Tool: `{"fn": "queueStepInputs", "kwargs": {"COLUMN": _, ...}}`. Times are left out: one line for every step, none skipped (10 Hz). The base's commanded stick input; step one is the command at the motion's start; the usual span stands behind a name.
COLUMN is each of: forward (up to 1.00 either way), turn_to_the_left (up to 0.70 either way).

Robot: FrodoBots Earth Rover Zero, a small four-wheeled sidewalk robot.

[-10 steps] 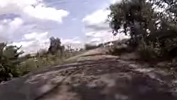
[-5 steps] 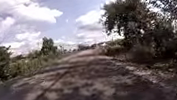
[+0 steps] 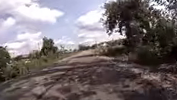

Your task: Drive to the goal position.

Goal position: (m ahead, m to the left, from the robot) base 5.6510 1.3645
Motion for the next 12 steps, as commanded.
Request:
{"fn": "queueStepInputs", "kwargs": {"forward": 0.70, "turn_to_the_left": 0.00}}
{"fn": "queueStepInputs", "kwargs": {"forward": 0.70, "turn_to_the_left": 0.00}}
{"fn": "queueStepInputs", "kwargs": {"forward": 0.70, "turn_to_the_left": 0.00}}
{"fn": "queueStepInputs", "kwargs": {"forward": 0.70, "turn_to_the_left": 0.00}}
{"fn": "queueStepInputs", "kwargs": {"forward": 0.70, "turn_to_the_left": 0.00}}
{"fn": "queueStepInputs", "kwargs": {"forward": 0.70, "turn_to_the_left": 0.00}}
{"fn": "queueStepInputs", "kwargs": {"forward": 0.70, "turn_to_the_left": 0.00}}
{"fn": "queueStepInputs", "kwargs": {"forward": 0.70, "turn_to_the_left": 0.00}}
{"fn": "queueStepInputs", "kwargs": {"forward": 0.70, "turn_to_the_left": 0.00}}
{"fn": "queueStepInputs", "kwargs": {"forward": 0.70, "turn_to_the_left": 0.00}}
{"fn": "queueStepInputs", "kwargs": {"forward": 0.70, "turn_to_the_left": 0.00}}
{"fn": "queueStepInputs", "kwargs": {"forward": 0.70, "turn_to_the_left": 0.00}}
